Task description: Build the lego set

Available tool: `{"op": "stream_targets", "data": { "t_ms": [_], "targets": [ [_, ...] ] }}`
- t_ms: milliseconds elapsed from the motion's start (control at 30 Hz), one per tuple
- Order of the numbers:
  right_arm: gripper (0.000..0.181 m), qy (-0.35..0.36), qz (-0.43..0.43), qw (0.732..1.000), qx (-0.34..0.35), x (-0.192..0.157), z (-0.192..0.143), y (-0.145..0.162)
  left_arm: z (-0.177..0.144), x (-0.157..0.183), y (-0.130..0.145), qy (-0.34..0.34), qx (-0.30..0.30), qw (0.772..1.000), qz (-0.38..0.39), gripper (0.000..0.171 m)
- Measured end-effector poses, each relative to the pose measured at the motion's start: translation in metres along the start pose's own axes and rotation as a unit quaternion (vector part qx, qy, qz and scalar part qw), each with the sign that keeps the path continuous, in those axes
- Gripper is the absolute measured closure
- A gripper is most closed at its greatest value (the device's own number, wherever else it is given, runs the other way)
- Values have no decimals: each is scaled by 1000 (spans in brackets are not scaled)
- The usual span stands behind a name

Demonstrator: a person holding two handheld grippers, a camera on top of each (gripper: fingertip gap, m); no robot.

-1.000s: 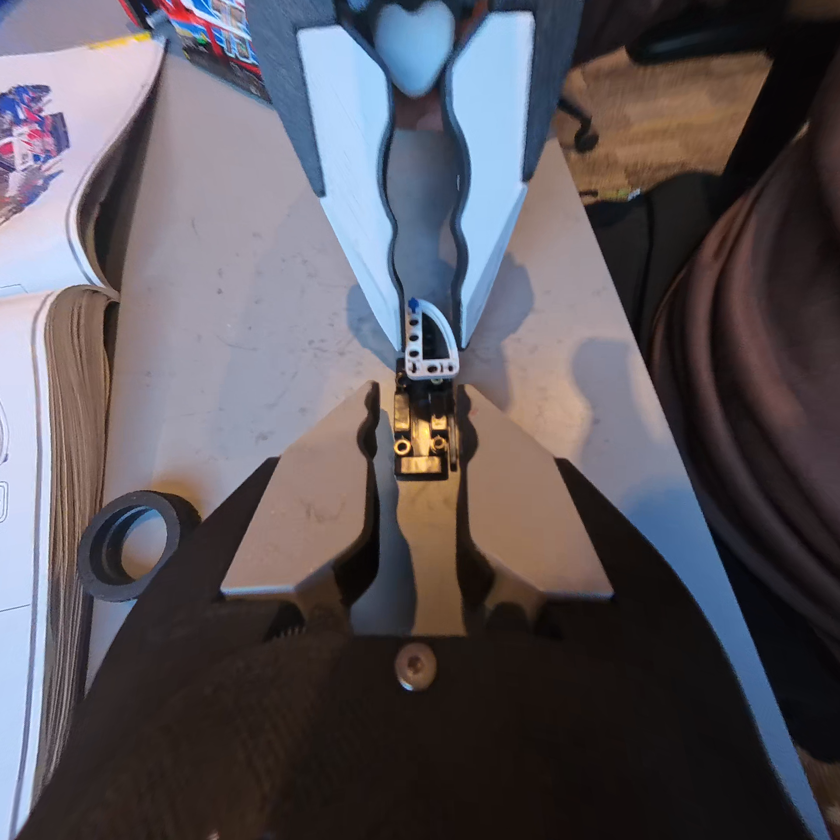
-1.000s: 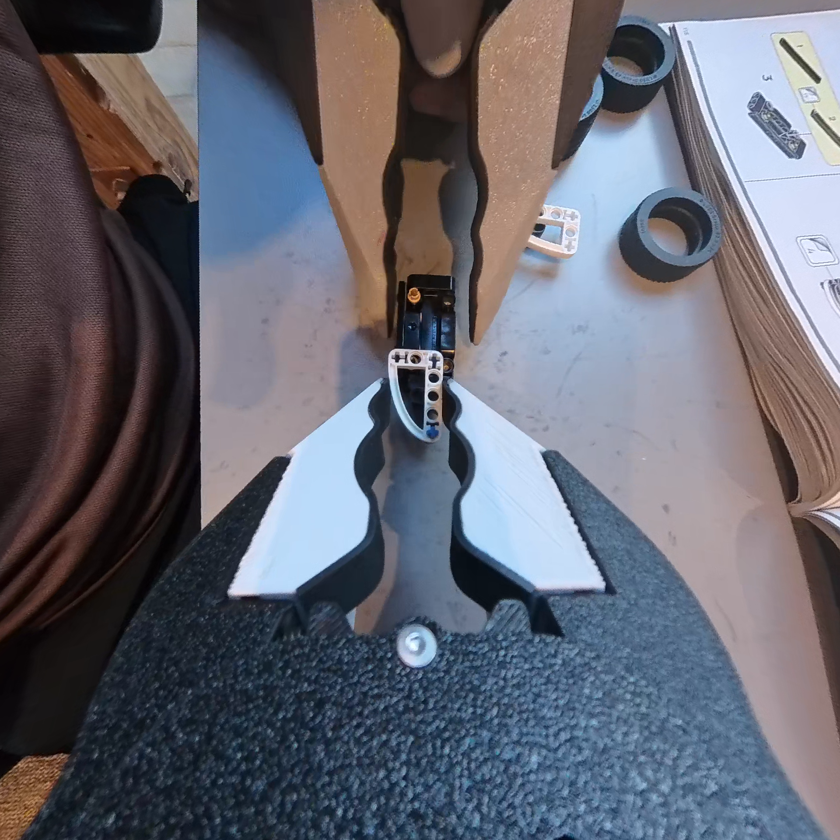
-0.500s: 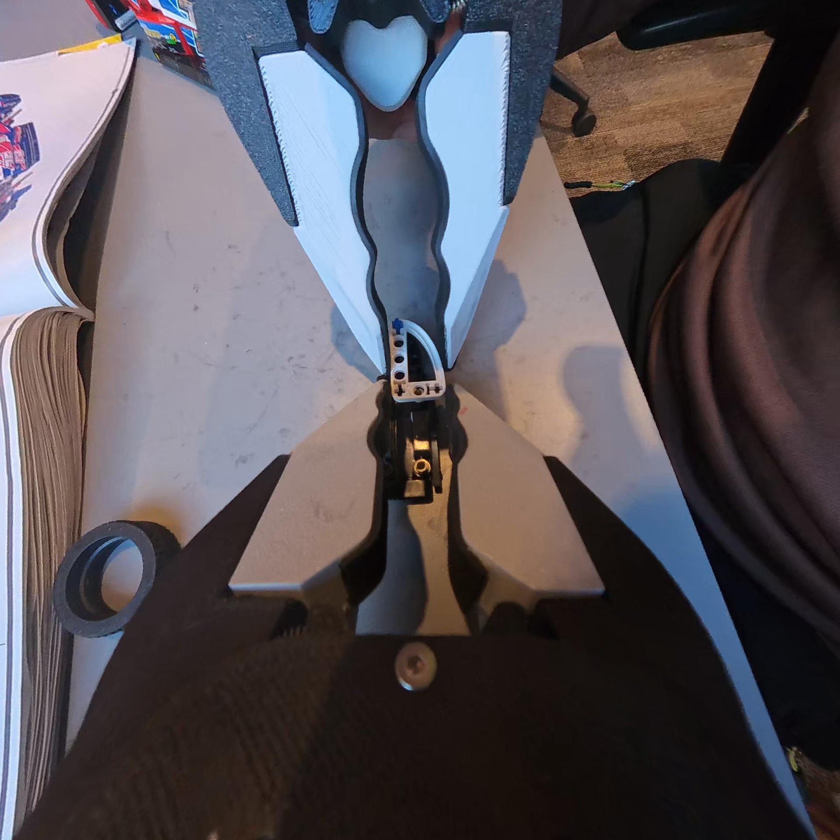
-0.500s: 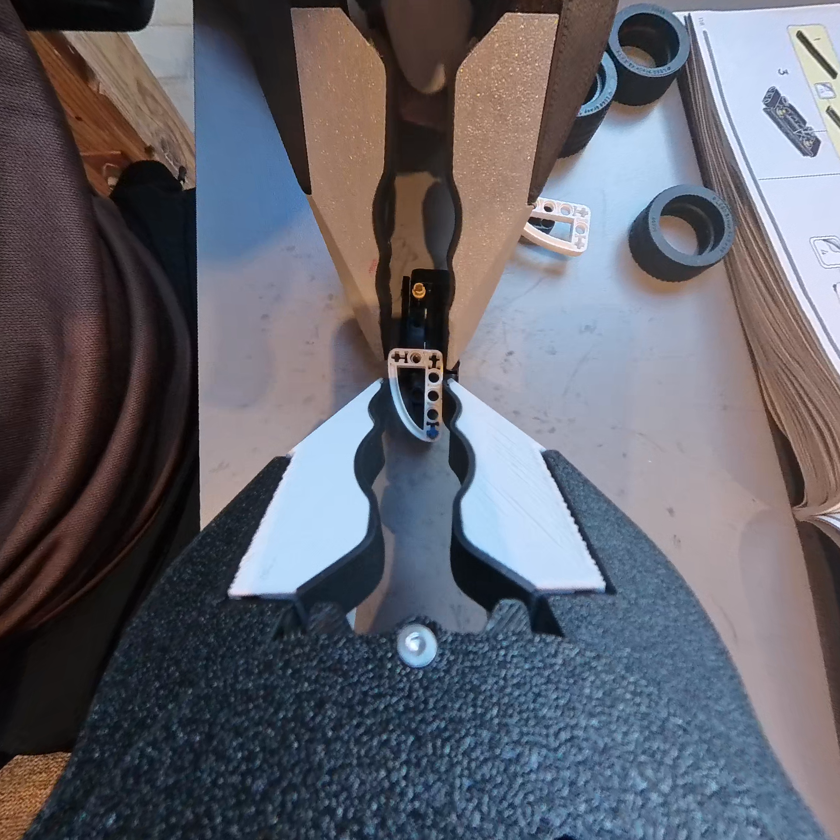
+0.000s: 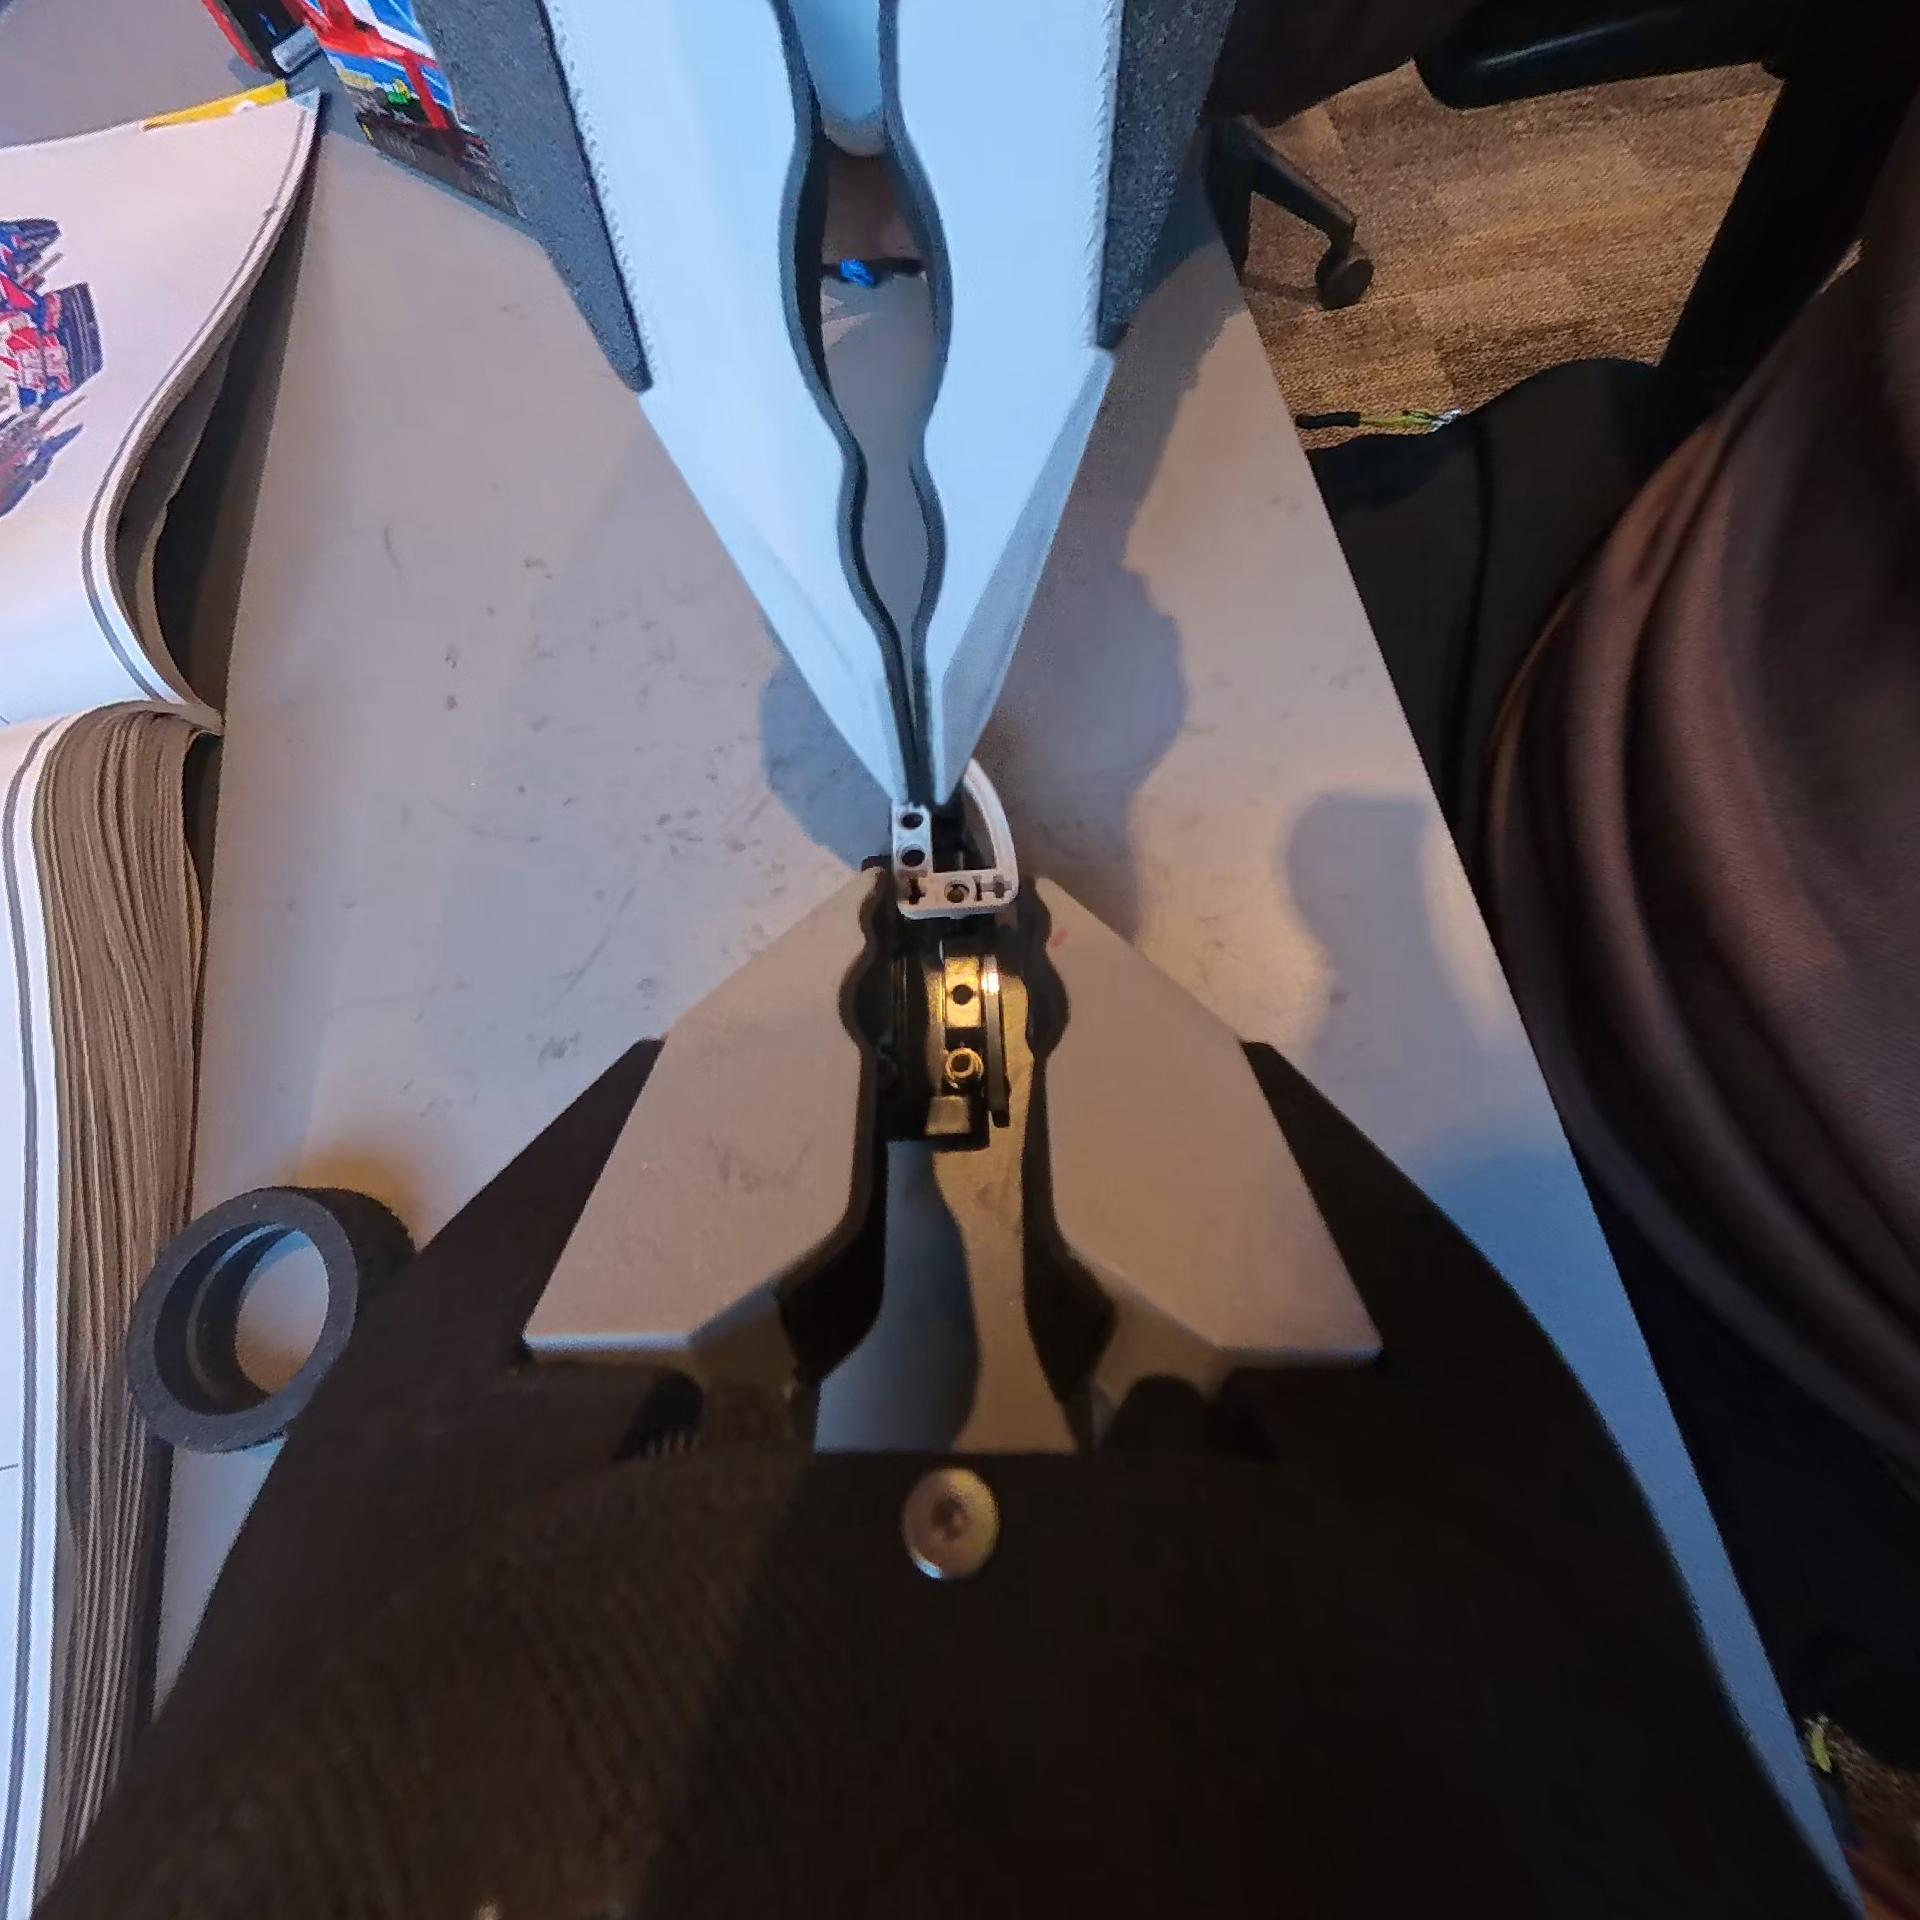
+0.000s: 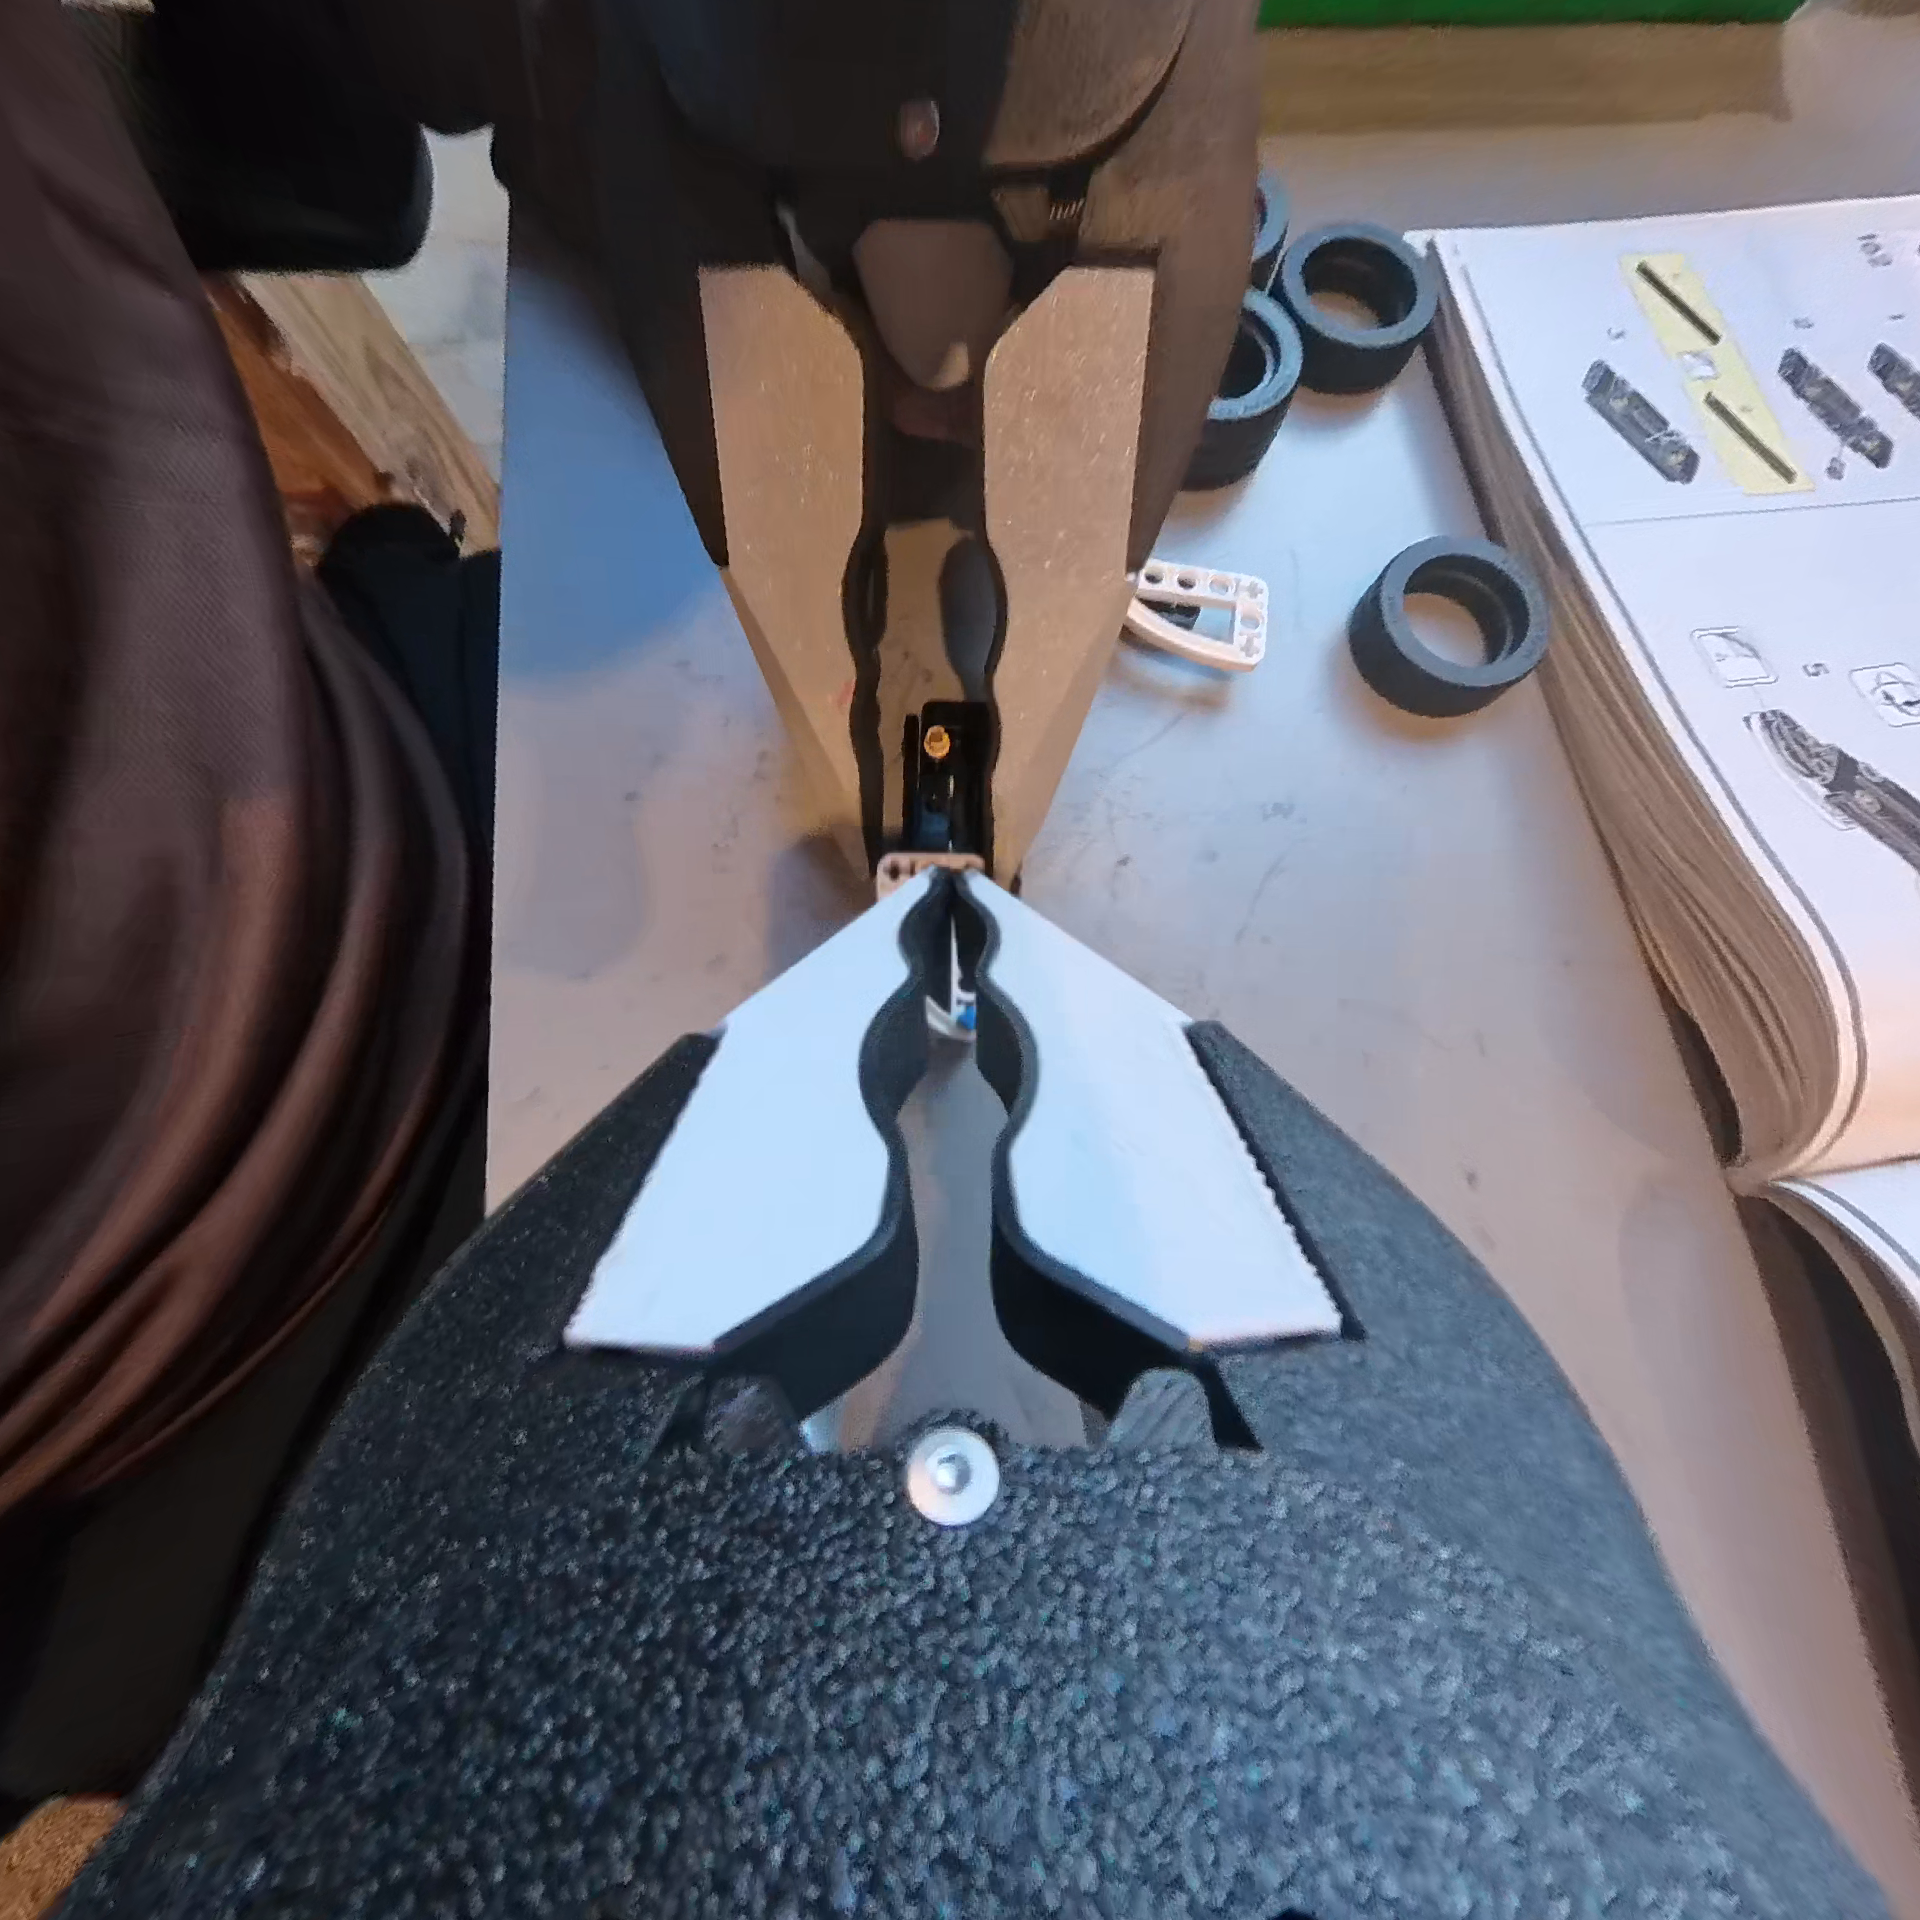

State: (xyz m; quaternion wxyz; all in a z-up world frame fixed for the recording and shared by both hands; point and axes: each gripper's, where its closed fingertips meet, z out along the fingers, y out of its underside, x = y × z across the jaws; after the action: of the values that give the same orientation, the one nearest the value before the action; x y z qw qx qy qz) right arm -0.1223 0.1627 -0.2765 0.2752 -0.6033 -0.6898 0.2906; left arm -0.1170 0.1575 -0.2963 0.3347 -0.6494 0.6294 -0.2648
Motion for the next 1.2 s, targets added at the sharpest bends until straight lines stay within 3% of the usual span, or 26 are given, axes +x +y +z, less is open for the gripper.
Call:
{"op": "stream_targets", "data": {
  "t_ms": [267, 767, 1200],
  "targets": [
    [181, 12, -6, 999, -31, -2, 18, 8, 0, 0, 0, 1, 0, 1000, 1, 151],
    [181, 74, -99, 986, -112, -3, 19, 11, 0, 1, 1, 10, -1, 1000, -23, 151],
    [181, 53, -166, 964, -199, -3, 21, 12, 0, 2, 3, -2, -4, 1000, -23, 151]
  ]
}}
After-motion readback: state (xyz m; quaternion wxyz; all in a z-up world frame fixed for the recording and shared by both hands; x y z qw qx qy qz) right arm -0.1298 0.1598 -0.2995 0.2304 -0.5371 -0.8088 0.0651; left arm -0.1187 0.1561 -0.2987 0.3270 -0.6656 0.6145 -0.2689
